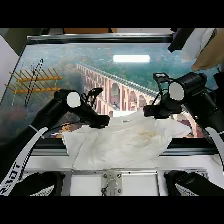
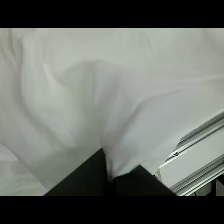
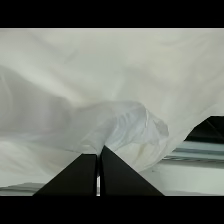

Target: Fold the clothes and pants, and hang the long-sleeved shirts on hangers.

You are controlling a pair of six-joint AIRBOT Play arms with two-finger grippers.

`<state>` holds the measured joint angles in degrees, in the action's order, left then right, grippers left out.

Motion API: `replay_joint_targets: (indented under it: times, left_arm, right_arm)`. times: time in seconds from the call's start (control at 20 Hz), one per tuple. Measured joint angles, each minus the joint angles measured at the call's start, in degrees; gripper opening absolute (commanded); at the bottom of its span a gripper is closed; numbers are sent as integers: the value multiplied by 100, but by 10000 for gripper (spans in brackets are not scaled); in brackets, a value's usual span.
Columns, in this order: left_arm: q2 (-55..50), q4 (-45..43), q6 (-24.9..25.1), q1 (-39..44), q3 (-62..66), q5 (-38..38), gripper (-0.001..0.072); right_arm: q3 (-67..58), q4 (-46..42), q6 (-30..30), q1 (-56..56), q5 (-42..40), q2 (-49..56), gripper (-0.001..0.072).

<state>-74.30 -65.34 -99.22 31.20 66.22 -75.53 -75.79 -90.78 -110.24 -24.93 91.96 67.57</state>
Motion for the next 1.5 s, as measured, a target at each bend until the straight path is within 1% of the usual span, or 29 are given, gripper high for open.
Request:
replay_joint_targets:
  times: [0.2, 0.25, 0.3, 0.35, 0.4, 0.75, 0.9, 1.0, 1.15, 1.25, 1.4, 1.5]
  left_arm:
    - [-50, 55, 190, -22, -2, 22, 11]
    - [-4, 74, 238, -31, 0, 42, 147]
    - [48, 81, 289, -44, -2, 39, 498]
    - [98, 83, 328, -52, -2, 37, 705]
    - [157, 87, 350, -61, -2, 37, 696]
    - [785, 90, 439, -247, -2, 39, 696]
    - [1119, 85, 468, -684, 0, 55, 695]
    - [1285, -9, 535, -1176, 59, 50, 696]
    - [1296, -501, 612, -1989, 417, -42, 696]
    - [1126, -1056, 688, -2564, 815, -81, 695]
    - [638, -1987, 785, -3300, 1414, -87, 695]
    - [219, -2459, 809, -3670, 1716, 44, 695]
  right_arm:
    - [0, 157, 76, 74, -98, 48, 11]
    - [0, 177, 76, 81, -118, 55, 11]
    - [0, 205, 76, 85, -138, 59, 11]
    - [0, 212, 76, 90, -138, 61, 11]
    - [0, 216, 79, 94, -153, 66, 11]
    - [0, 240, 96, 96, -160, 70, 11]
    - [0, 238, 96, 96, -160, 70, 11]
    - [0, 238, 96, 96, -160, 70, 11]
    - [0, 238, 96, 96, -160, 70, 11]
    - [0, 238, 96, 96, -157, 70, 11]
    - [0, 238, 96, 96, -157, 70, 11]
    - [0, 238, 96, 96, -157, 70, 11]
